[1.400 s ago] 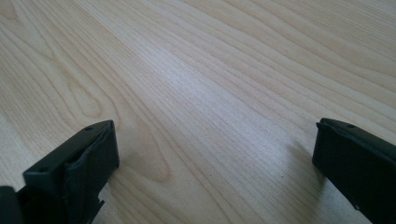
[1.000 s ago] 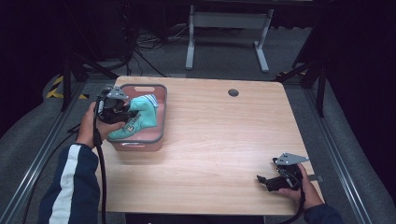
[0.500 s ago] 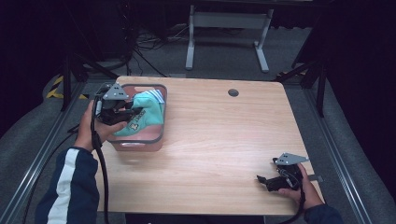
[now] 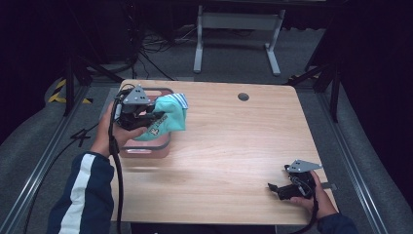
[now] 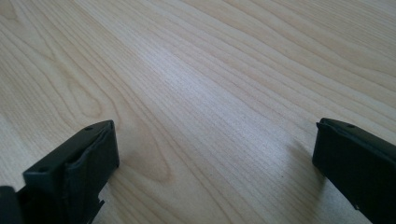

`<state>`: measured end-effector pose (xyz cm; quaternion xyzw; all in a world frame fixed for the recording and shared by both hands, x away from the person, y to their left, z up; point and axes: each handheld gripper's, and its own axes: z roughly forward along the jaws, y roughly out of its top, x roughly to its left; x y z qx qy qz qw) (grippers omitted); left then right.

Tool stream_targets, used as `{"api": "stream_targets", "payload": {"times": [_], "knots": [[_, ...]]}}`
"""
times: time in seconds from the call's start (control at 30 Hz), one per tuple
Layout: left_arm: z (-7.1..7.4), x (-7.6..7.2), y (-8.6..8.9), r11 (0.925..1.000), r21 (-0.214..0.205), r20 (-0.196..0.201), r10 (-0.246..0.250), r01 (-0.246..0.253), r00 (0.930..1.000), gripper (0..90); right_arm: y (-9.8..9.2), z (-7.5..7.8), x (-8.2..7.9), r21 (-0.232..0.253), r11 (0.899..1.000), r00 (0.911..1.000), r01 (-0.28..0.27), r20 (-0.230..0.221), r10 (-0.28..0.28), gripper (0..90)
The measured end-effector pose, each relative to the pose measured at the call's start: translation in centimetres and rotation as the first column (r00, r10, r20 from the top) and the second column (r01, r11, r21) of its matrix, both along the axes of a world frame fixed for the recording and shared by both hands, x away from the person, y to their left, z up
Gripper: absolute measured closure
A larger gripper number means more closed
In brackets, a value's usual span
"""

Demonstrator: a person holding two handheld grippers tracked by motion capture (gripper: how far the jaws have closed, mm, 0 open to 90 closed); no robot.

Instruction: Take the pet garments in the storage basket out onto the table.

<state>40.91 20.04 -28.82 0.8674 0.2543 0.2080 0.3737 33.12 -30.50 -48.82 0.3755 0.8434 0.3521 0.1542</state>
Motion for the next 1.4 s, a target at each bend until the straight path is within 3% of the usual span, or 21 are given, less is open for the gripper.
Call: {"api": "stream_targets", "payload": {"times": [0.6, 1.13, 1.4], "knots": [[-0.6, 0.3, -3.6, 0.9964, 0.015, -0.015, -0.083, 0.083, 0.9964, 72.8, 0.0, 0.0, 0.0, 0.000, 1.000, 1.0000, 0.000, 0.000, 0.000, 0.6], [-1.7, 0.7, -7.5, 0.9868, 0.044, -0.038, -0.154, 0.156, 0.9873, 72.8, 0.0, 0.0, 0.0, 0.000, 1.000, 1.0000, -0.001, 0.000, 0.001, 0.6], [-3.0, 1.4, -9.5, 0.9820, 0.047, -0.064, -0.180, 0.183, 0.9816, 72.8, 0.0, 0.0, 0.0, 0.000, 1.000, 1.0000, -0.001, 0.000, 0.001, 0.6]]}}
